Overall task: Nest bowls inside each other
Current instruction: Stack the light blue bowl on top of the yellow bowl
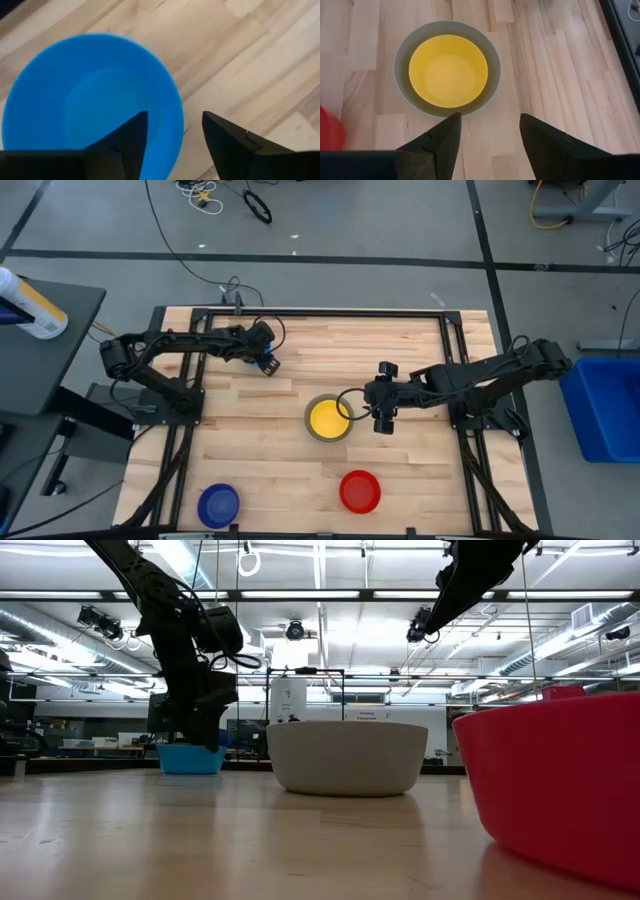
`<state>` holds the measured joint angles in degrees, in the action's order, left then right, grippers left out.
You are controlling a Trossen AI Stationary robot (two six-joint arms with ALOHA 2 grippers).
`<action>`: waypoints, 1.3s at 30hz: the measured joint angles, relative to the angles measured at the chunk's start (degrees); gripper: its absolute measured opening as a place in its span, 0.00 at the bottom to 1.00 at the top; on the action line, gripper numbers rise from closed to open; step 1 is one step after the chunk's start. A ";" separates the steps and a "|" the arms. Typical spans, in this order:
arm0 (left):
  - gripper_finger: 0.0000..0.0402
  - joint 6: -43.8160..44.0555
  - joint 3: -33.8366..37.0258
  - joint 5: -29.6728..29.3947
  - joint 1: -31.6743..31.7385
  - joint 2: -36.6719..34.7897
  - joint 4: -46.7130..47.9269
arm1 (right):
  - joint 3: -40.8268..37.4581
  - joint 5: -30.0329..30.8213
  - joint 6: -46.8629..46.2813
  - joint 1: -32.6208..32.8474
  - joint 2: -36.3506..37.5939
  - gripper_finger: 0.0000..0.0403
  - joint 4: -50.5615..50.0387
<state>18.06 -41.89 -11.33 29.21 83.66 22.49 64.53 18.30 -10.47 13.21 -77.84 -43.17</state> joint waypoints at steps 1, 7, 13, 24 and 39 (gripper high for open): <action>0.49 0.01 0.40 0.03 0.00 0.00 -0.03 | 0.00 0.15 -0.11 0.00 0.00 0.52 -0.28; 0.49 0.22 3.86 0.45 -0.02 -0.02 -2.79 | 0.00 0.16 -0.66 0.00 -0.02 0.50 -0.50; 0.42 0.33 4.31 0.20 -0.02 -0.02 -2.90 | 0.00 1.19 -0.48 0.00 0.03 0.50 -1.28; 0.02 -3.44 4.31 -3.50 -2.11 -0.13 -3.81 | -0.08 -10.81 14.74 0.53 0.82 0.46 5.51; 0.02 -4.88 4.31 -2.73 -2.97 -0.07 -8.45 | -31.14 -12.41 20.75 -2.60 39.08 0.31 42.32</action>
<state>13.18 -37.58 -14.05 26.24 83.59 14.04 33.39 5.89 10.27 10.61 -38.76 -0.85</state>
